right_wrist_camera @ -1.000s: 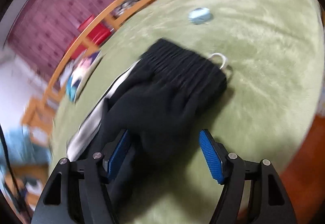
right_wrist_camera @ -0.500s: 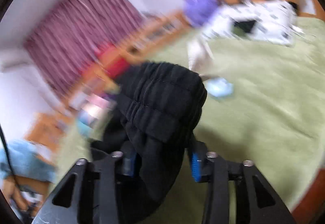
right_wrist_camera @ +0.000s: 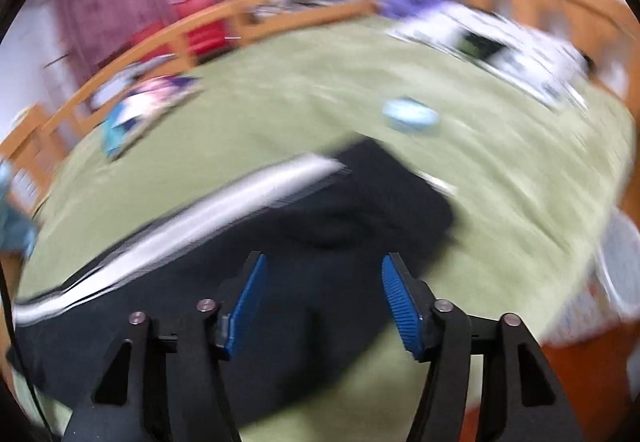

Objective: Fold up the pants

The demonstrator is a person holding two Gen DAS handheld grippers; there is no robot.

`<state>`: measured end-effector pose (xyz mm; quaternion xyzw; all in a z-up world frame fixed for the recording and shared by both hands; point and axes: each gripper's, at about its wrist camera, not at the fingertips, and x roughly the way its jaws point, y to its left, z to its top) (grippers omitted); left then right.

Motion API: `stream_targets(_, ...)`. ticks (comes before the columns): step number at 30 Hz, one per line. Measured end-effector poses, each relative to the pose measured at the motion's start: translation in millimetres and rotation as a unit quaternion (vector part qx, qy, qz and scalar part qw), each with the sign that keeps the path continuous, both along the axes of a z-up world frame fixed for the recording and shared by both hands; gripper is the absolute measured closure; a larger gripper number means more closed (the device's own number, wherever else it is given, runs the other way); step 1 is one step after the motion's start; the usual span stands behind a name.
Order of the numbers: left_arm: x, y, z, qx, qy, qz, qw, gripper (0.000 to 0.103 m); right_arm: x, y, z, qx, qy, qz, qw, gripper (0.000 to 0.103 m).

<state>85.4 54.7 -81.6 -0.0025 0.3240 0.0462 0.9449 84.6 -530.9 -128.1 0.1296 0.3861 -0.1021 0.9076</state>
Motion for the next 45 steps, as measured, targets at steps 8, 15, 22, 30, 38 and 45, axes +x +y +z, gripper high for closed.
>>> stream_targets(8, 3.1, 36.0, -5.8, -0.055, 0.009, 0.014, 0.9983, 0.022, 117.4, 198.1, -34.1, -0.024, 0.026, 0.236, 0.971, 0.043)
stream_targets(15, -6.6, 71.0, -8.6, -0.074, 0.008, 0.024, 0.9969, 0.022, 183.9, 254.4, -63.8, -0.07, 0.071, 0.304, 0.947, 0.04)
stream_targets(22, -11.5, 111.6, -9.9, -0.128, 0.011, 0.04, 0.9909, 0.022, 180.8, 286.0, -85.8, -0.146, 0.133, 0.377, 0.905, 0.04)
stream_targets(30, -15.3, 122.3, -12.2, -0.144, 0.015, 0.04, 0.9887, 0.022, 193.3, 284.5, -97.7, -0.103, 0.146, 0.358, 0.916, 0.035)
stream_targets(38, -20.4, 132.2, -10.3, -0.156, 0.01, 0.049, 0.9865, 0.022, 184.2, 300.1, -88.2, -0.137, 0.14, 0.377, 0.905, 0.097)
stream_targets(45, -20.1, 133.9, -11.7, -0.161, 0.014, 0.05, 0.9856, 0.022, 183.2, 278.9, -48.2, -0.079, 0.058, 0.334, 0.938, 0.099)
